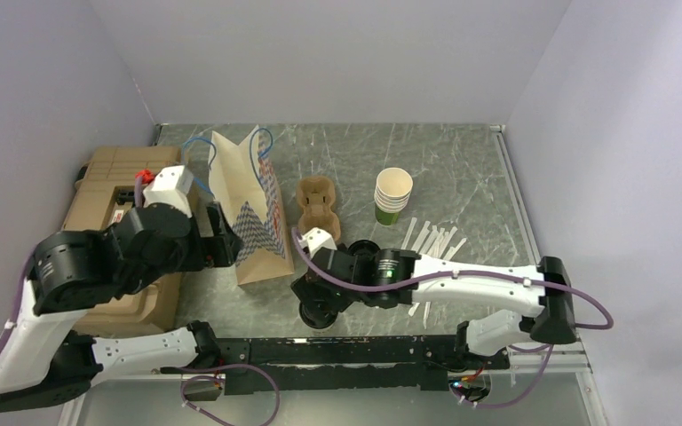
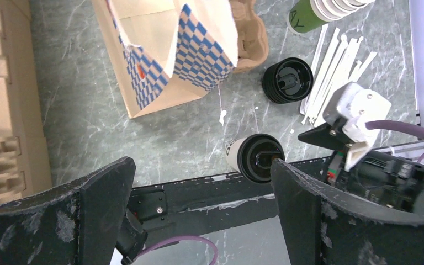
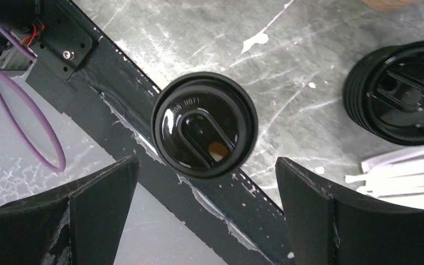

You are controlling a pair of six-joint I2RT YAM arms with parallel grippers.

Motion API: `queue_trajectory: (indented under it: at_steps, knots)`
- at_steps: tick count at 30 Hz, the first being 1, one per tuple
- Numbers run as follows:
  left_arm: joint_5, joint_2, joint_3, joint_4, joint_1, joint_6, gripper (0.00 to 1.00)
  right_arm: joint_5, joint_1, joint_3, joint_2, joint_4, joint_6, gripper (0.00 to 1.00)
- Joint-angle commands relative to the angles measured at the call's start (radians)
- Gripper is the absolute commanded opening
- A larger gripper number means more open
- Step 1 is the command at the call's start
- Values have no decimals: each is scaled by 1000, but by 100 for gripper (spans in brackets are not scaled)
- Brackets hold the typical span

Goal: Pack the takeout coffee

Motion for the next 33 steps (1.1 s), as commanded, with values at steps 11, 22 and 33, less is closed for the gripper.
queue_trajectory:
  at_steps: [11,22,33]
  knots:
    - [-29,-88,-89,-127,0,-71,100,-13,2,69,185,61,-23,99]
    - [-27,-118,-114,-113,0,-69,99,-25,2,78,206,58,-17,74]
    - [-11,-114,-144,-77,0,-60,99,34,2,77,152,9,3,47]
